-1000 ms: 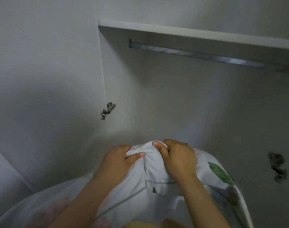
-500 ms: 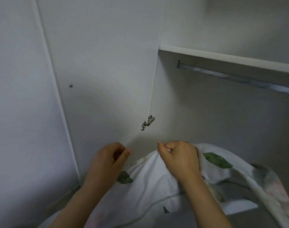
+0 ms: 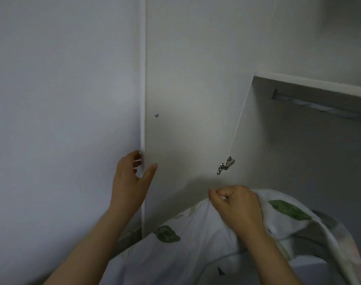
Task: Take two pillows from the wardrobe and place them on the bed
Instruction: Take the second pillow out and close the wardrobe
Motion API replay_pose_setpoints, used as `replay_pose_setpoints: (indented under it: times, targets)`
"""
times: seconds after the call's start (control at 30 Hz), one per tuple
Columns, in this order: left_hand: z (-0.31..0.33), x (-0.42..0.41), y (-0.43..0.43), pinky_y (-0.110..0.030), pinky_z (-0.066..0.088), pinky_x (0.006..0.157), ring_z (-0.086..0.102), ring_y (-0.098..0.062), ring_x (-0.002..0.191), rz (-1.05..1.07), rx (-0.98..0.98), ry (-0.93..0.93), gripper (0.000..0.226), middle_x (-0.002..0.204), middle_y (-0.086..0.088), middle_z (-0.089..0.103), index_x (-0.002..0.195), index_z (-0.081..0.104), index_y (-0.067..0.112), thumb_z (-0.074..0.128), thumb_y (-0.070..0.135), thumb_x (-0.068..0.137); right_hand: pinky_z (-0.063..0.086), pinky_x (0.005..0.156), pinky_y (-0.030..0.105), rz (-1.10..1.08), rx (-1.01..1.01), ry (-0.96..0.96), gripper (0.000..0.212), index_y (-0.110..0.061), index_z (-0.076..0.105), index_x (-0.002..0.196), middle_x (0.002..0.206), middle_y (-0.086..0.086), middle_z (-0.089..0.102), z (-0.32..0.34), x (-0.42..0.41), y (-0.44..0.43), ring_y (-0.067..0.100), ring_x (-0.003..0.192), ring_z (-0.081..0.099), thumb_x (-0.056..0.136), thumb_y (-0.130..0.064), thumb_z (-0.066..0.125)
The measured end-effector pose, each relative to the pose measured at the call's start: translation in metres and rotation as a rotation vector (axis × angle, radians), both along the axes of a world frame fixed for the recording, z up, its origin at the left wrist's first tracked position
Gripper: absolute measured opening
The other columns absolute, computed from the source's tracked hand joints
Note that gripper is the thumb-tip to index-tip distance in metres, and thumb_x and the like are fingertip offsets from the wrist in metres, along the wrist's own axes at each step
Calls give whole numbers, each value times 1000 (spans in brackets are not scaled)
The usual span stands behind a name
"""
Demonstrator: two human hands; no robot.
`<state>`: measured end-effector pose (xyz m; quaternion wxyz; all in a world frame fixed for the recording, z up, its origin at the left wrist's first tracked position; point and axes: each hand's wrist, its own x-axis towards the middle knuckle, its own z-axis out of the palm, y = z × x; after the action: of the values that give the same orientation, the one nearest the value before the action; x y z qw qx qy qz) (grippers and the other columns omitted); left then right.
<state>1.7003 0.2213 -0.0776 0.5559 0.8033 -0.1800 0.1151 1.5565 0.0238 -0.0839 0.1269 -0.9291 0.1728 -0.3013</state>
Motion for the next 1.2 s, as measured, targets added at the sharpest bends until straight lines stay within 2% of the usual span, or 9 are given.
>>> replay_pose_setpoints:
  times: [0.1,0.2,0.27,0.37,0.6,0.8,0.9,1.13,1.2]
  targets:
    - [5,8,-6,-24,45,84,59,-17,105,5,-82,49,50,119,-3,61,127,51,11,65,30,83,30,47,30,-8,40,-1,58,-9,27,49,42,8,23,-2,0,4,18,43,26,82,-41,63]
    - [4,7,-10,-25,41,58,63,-18,76,13,-60,-29,13,84,-1,67,93,62,16,60,27,86,29,44,26,-4,54,-20,57,-8,27,49,40,7,24,-4,-1,6,17,40,34,82,-39,63]
    - [1,5,-12,-27,41,56,61,-22,71,33,-62,-63,16,77,-8,66,84,61,13,56,27,89,30,44,26,-14,58,-23,57,-8,28,48,39,5,25,-4,-3,5,12,36,33,82,-39,63]
    - [-4,-5,-16,-19,41,56,60,-18,70,57,-69,-85,15,78,-5,64,83,60,17,55,30,90,31,45,25,-53,66,-25,57,-8,30,46,37,3,28,-4,-13,-1,12,37,33,82,-39,61]
    - [-12,-35,-24,-31,46,59,57,-16,68,42,-83,-115,17,73,0,61,82,58,19,59,35,86,32,48,27,-131,98,-22,58,-11,28,44,39,3,29,-8,-51,-14,20,40,40,81,-37,63]
    - [-9,-69,-35,-24,41,55,55,-6,64,18,-107,-104,16,68,9,58,78,56,23,61,36,84,38,49,28,-163,133,-22,58,-12,28,43,37,2,30,-11,-84,-18,20,39,43,82,-38,61]
    - [-9,-87,-42,-25,40,56,56,-8,65,0,-97,-110,19,68,7,59,76,56,20,63,37,82,32,47,27,-181,110,-9,58,-11,26,44,37,2,26,-14,-103,-19,17,39,37,81,-37,63]
    - [-8,-138,-74,-11,37,56,60,0,70,-129,-60,-94,18,78,11,65,79,59,27,70,41,76,25,42,16,-268,112,-29,56,-11,29,46,39,4,31,-18,-163,-39,10,34,33,79,-39,64]
    - [-7,-150,-88,-8,38,56,60,4,72,-210,-32,-85,21,85,15,65,86,60,29,68,46,75,26,42,19,-305,110,-34,56,-10,30,46,39,5,31,-18,-181,-47,8,32,31,80,-40,63]
